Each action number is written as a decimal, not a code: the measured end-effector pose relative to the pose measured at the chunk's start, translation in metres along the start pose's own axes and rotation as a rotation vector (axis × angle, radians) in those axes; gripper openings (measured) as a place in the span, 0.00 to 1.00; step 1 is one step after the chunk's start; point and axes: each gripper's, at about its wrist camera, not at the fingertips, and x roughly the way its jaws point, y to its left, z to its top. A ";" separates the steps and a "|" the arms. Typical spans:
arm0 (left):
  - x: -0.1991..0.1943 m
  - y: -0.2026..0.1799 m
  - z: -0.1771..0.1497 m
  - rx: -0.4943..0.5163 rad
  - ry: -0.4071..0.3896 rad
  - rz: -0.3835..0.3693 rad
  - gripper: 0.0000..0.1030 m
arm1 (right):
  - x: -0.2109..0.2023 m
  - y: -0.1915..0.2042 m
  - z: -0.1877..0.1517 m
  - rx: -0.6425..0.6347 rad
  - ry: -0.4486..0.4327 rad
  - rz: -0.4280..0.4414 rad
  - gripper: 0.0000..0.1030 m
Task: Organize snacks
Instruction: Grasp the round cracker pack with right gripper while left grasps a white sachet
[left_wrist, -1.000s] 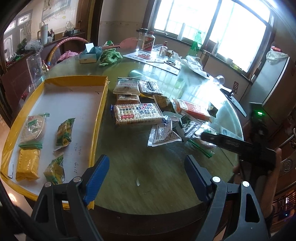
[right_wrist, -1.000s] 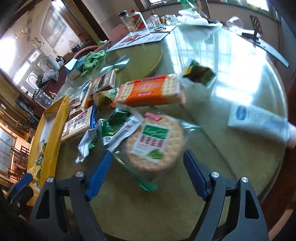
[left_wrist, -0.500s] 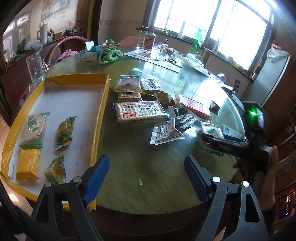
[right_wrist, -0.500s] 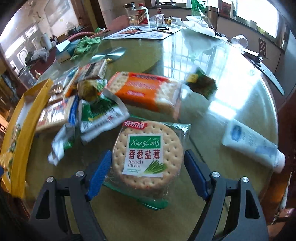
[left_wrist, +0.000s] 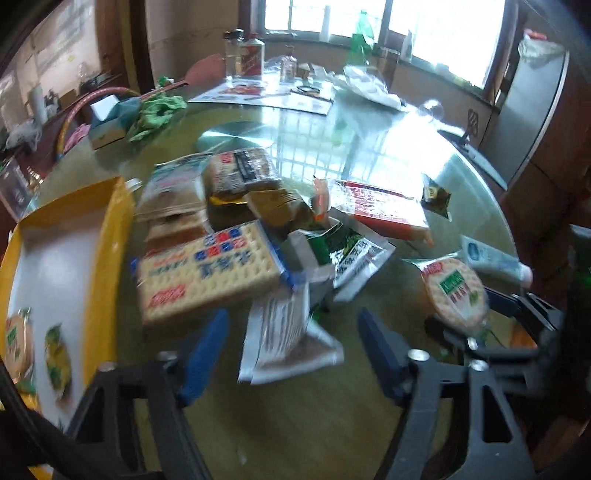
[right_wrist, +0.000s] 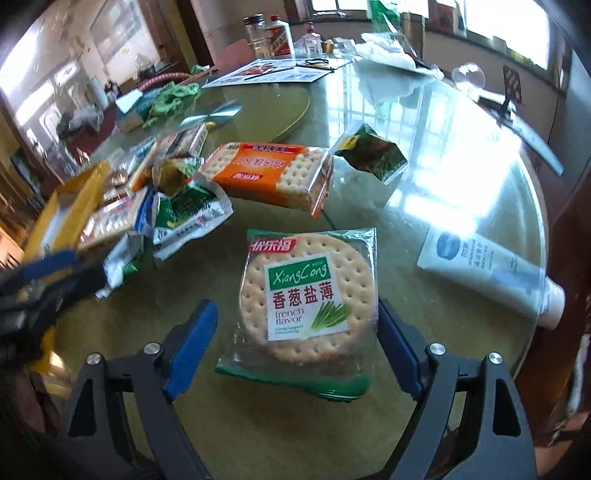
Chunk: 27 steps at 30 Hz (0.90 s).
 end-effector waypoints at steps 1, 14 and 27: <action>0.008 -0.002 0.002 0.001 0.028 -0.002 0.52 | 0.000 0.002 -0.002 -0.010 -0.001 -0.012 0.83; -0.031 0.005 -0.050 -0.068 0.043 -0.100 0.17 | 0.003 0.008 -0.002 -0.040 0.002 -0.048 0.84; -0.075 0.040 -0.071 -0.246 -0.022 -0.329 0.17 | 0.000 0.013 -0.003 -0.009 -0.006 -0.106 0.74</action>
